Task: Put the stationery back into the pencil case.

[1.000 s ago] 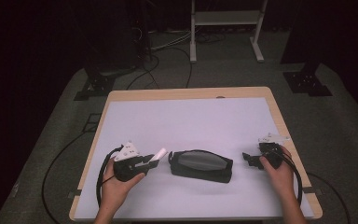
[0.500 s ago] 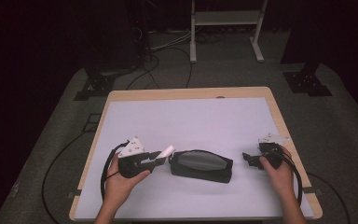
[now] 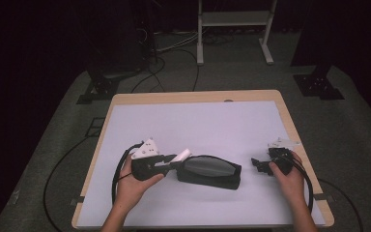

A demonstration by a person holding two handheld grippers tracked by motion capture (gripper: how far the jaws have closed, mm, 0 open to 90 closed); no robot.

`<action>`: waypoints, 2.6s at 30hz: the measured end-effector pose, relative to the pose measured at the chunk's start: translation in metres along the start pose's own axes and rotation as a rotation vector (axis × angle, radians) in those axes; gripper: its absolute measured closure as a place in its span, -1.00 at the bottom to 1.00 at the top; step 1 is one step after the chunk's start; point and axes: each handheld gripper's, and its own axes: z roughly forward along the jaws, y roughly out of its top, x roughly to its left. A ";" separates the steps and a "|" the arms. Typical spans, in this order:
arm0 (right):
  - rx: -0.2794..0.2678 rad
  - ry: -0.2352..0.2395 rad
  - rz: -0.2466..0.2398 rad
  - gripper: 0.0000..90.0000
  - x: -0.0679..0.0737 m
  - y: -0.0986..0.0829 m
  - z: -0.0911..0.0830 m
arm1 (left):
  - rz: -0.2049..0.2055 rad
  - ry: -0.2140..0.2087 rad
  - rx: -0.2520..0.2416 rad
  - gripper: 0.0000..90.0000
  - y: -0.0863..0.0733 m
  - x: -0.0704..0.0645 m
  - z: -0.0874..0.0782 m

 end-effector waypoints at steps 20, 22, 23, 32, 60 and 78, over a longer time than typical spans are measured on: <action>0.000 0.000 0.000 -0.71 0.000 0.000 0.000 | 0.015 -0.077 0.006 0.56 0.013 -0.001 0.030; -0.001 0.000 -0.001 -0.71 0.000 0.000 0.000 | 0.021 -0.086 0.015 0.56 0.013 -0.001 0.034; -0.001 0.000 -0.001 -0.71 0.000 0.000 0.000 | 0.019 -0.091 0.018 0.56 0.013 -0.001 0.035; 0.000 0.000 0.000 -0.71 0.000 0.000 0.000 | 0.029 -0.123 0.039 0.56 0.017 -0.003 0.050; -0.001 0.000 -0.002 -0.71 0.000 0.000 0.000 | 0.033 -0.179 0.103 0.56 0.015 -0.005 0.074; -0.002 0.000 -0.003 -0.71 0.000 0.000 0.000 | 0.024 -0.178 0.087 0.65 0.015 -0.002 0.072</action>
